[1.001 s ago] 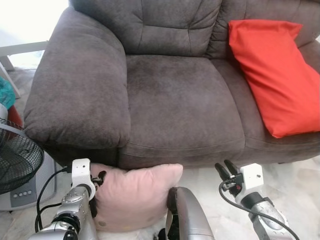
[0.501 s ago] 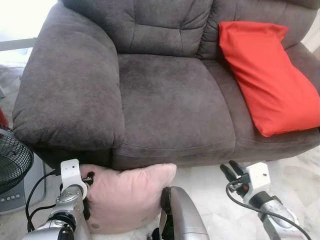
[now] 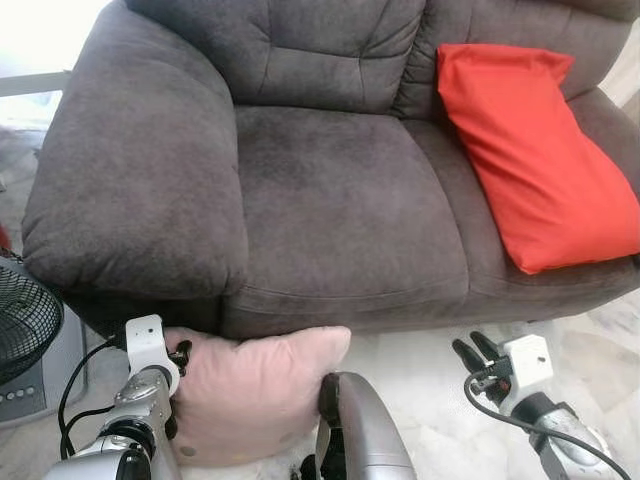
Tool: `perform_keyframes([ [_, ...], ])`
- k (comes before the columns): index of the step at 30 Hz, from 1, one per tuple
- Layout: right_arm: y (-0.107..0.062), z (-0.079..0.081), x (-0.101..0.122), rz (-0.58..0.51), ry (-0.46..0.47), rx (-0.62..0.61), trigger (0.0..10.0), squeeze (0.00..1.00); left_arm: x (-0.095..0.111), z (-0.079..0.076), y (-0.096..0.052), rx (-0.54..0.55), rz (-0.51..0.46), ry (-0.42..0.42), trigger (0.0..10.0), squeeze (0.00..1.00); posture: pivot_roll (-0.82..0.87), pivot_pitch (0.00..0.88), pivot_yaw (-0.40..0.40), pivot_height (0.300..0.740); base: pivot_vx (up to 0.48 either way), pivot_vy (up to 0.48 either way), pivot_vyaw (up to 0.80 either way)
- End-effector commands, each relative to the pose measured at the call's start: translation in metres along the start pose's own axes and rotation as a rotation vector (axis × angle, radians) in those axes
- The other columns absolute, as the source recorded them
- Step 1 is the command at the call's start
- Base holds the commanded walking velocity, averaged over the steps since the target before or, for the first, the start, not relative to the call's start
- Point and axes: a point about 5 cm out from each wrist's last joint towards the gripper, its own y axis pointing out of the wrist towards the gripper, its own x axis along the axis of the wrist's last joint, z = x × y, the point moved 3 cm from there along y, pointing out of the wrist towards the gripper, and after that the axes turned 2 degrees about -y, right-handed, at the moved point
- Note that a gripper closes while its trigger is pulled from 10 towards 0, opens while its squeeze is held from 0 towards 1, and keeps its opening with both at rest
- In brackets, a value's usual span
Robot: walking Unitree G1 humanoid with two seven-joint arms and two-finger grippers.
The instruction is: Move the pillow to the sofa from floor
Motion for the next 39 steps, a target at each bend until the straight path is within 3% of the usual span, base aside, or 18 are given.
perform_keyframes([
  [1, -0.007, -0.015, -0.009, 0.03, 0.001, -0.036, 10.0, 0.0, -0.021, -0.005, -0.003, -0.014, 0.073, -0.006, 0.0, 0.0, -0.08, 0.167, -0.305, 0.522, 0.0, 0.0, 0.0],
  [4, -0.009, -0.016, -0.014, 0.045, 0.002, -0.034, 10.0, 0.0, -0.022, -0.005, -0.004, -0.016, 0.076, 0.002, 0.0, 0.0, -0.08, 0.165, -0.305, 0.522, 0.0, 0.0, 0.0],
  [10, -0.009, -0.031, -0.026, 0.098, 0.021, -0.062, 10.0, 0.0, -0.022, -0.008, -0.004, -0.015, 0.072, 0.0, 0.0, 0.0, -0.08, 0.159, -0.305, 0.522, 0.0, 0.0, 0.0],
  [14, 0.001, -0.036, -0.028, 0.14, 0.036, -0.084, 10.0, 0.0, -0.02, -0.011, -0.003, -0.024, 0.062, 0.027, 0.0, 0.0, -0.07, 0.147, -0.3, 0.522, 0.0, 0.0, 0.0],
  [21, 0.012, -0.03, -0.027, 0.158, 0.045, -0.087, 10.0, 0.0, -0.021, -0.011, -0.004, -0.024, 0.061, 0.021, 0.0, 0.0, -0.06, 0.132, -0.293, 0.522, 0.0, 0.0, 0.0],
  [24, 0.025, -0.018, -0.026, 0.166, 0.05, -0.085, 10.0, 0.0, -0.022, -0.011, -0.004, -0.029, 0.063, 0.02, 0.0, 0.0, -0.05, 0.122, -0.284, 0.522, 0.0, 0.0, 0.0],
  [39, 0.041, 0.001, -0.027, 0.165, 0.109, -0.108, 10.0, 0.0, -0.015, -0.01, -0.004, -0.038, 0.008, 0.047, 0.0, 0.0, -0.01, 0.125, -0.239, 0.522, 0.0, 0.0, 0.0],
])
